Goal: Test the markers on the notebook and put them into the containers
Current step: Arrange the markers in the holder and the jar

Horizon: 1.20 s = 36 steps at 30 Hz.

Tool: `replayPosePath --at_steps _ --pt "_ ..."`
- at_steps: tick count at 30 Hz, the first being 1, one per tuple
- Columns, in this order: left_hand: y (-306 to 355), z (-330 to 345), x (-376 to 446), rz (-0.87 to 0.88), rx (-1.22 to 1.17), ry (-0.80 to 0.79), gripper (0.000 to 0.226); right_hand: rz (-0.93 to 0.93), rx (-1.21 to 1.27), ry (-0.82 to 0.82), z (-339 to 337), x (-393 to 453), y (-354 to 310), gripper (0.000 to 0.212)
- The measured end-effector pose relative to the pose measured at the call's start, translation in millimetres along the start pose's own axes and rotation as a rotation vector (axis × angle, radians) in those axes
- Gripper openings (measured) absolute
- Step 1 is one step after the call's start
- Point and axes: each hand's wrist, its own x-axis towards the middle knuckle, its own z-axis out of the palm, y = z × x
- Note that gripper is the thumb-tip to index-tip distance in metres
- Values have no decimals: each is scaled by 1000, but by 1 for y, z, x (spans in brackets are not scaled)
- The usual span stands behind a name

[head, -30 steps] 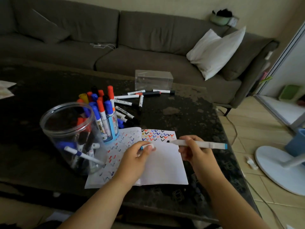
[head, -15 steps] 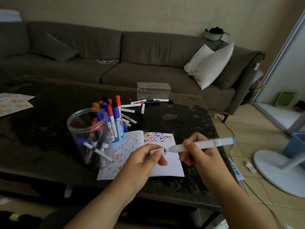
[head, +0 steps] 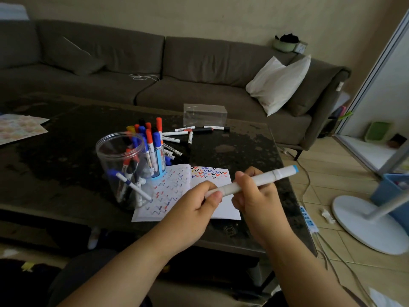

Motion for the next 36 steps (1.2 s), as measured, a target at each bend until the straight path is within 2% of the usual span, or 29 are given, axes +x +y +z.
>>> replayPosePath --at_steps 3,7,9,11,14,17,20,23,27,32,33,36 --pt "0 1 -4 63 9 83 18 17 77 -20 7 -1 -1 31" --pt "2 -2 -7 81 64 100 17 30 104 -48 10 -3 -2 29" --pt "1 -7 -6 83 113 92 17 66 62 -87 10 -4 -2 24" --pt "-5 -16 -5 57 143 98 15 116 14 -125 11 -5 -2 38" --pt "-16 -37 -9 51 102 169 12 139 10 -75 13 -3 -3 41" --pt "-29 -58 -20 71 155 243 8 121 -119 -72 26 -1 -4 39" --pt "-45 -85 -42 67 250 376 9 62 -271 -178 57 1 -6 26" --pt "-66 -120 -81 7 373 627 18 -16 -400 -330 101 2 -5 12" --pt "-97 -159 -153 -260 562 869 17 -73 -500 -577 173 -9 19 15" --pt "-129 -180 -230 -538 611 990 15 -64 -692 -880 255 -26 85 14" --pt "-132 -181 -239 -560 616 1010 15 -37 -787 -961 268 -28 95 17" --pt "-136 -180 -252 -598 617 1009 17 154 -935 -1173 291 -33 117 53"
